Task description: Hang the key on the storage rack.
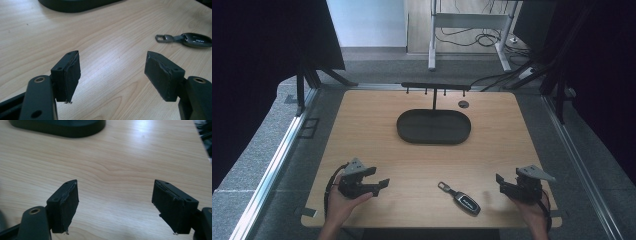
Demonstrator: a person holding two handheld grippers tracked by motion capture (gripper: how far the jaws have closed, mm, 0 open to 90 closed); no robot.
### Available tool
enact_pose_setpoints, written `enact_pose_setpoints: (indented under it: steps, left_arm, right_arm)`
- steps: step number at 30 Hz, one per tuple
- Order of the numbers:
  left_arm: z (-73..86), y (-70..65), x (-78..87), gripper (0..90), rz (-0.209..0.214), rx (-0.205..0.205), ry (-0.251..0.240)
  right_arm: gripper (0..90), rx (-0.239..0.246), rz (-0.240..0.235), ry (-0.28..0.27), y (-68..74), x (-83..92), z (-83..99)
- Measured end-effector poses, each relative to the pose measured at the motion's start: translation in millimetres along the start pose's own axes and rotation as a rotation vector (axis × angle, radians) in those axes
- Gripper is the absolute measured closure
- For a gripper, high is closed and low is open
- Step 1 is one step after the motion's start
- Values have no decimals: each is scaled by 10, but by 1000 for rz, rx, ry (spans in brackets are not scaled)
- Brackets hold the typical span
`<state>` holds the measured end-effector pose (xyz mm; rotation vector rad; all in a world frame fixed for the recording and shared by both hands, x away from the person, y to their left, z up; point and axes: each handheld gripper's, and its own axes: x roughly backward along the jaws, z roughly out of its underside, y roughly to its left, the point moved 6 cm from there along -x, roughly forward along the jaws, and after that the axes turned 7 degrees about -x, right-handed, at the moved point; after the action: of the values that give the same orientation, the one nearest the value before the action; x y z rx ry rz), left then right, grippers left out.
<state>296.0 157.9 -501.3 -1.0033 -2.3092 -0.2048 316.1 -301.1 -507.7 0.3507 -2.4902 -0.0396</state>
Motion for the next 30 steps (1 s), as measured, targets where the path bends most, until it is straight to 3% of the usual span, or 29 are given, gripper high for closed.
enact_pose_setpoints:
  steps: [4,10,19,30]
  left_arm:
    - [12,44,10,296,-7,12,-6]
    - [0,22,24,296,4,3,-7]
    - [27,18,-29,296,5,1,13]
    - [22,8,-26,296,0,-6,11]
  right_arm:
    - [232,-38,-38,-12,-40,32,-22]
    - [248,-72,-28,-8,-121,111,-48]
    - [275,-39,-41,-23,-192,231,-93]
    - [284,-31,-86,-40,-94,252,-139]
